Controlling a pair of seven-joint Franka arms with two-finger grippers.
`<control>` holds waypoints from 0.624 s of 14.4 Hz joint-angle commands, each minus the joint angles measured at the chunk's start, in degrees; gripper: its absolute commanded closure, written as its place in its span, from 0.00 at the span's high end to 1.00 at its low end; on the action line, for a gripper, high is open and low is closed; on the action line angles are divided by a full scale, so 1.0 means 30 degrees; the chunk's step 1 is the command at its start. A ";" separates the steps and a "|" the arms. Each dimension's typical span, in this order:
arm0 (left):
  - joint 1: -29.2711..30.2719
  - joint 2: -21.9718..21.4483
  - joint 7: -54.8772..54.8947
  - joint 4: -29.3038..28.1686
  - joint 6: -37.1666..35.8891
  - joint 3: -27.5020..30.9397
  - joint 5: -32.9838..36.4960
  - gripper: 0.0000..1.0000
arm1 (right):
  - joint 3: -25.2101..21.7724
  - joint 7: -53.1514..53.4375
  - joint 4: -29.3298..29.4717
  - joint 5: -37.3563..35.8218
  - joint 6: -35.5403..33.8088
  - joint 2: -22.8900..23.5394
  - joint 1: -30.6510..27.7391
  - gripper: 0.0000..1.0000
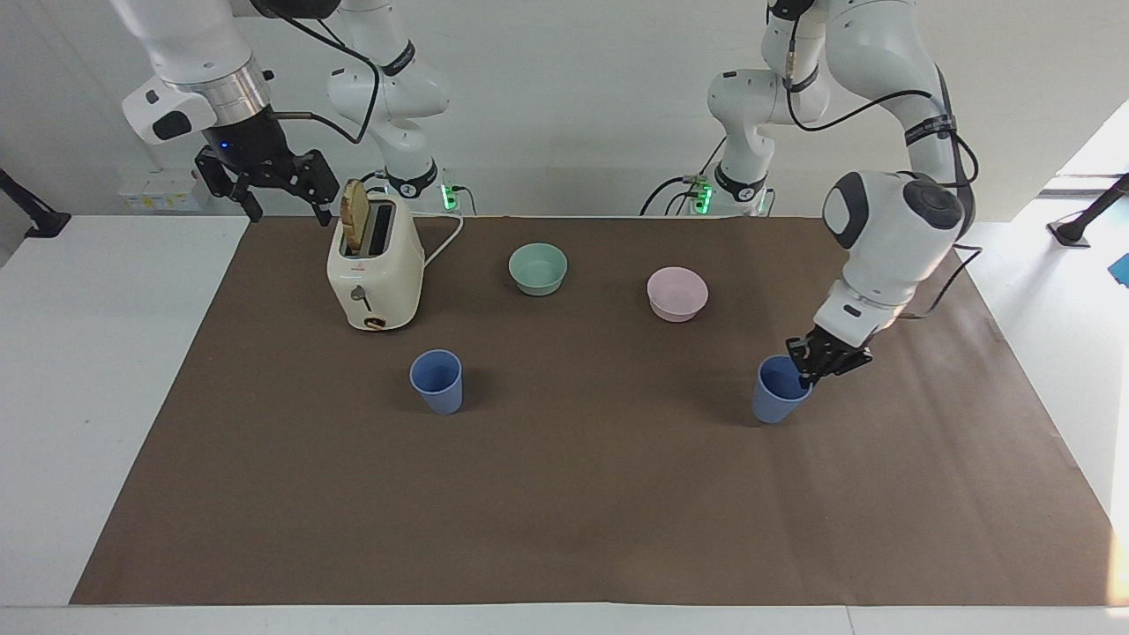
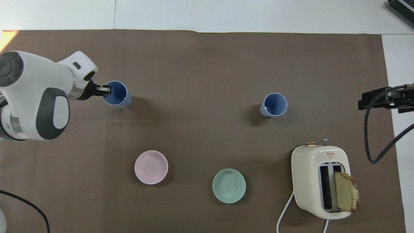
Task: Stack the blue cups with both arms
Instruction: 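Carry the blue cup with the left gripper toward the table center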
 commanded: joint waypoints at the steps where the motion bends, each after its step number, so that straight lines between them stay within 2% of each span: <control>1: -0.2781 -0.0252 -0.3194 -0.0166 0.0500 0.0321 -0.0106 0.00 | 0.0111 0.0200 -0.0088 0.0246 0.0087 -0.0126 -0.0233 1.00; 3: -0.4539 -0.0253 -0.5276 -0.0254 0.0645 0.0321 -0.0106 0.00 | 0.0111 0.0200 -0.0088 0.0246 0.0087 -0.0126 -0.0233 1.00; 5: -0.5948 -0.0107 -0.7065 -0.0720 0.2016 0.0321 -0.0106 0.00 | 0.0111 0.0200 -0.0088 0.0246 0.0058 -0.0126 -0.0233 1.00; 9: -0.7621 -0.0192 -0.7981 -0.1920 0.2609 0.0292 -0.0135 0.00 | 0.0111 0.0200 -0.0088 0.0246 0.0058 -0.0126 -0.0233 1.00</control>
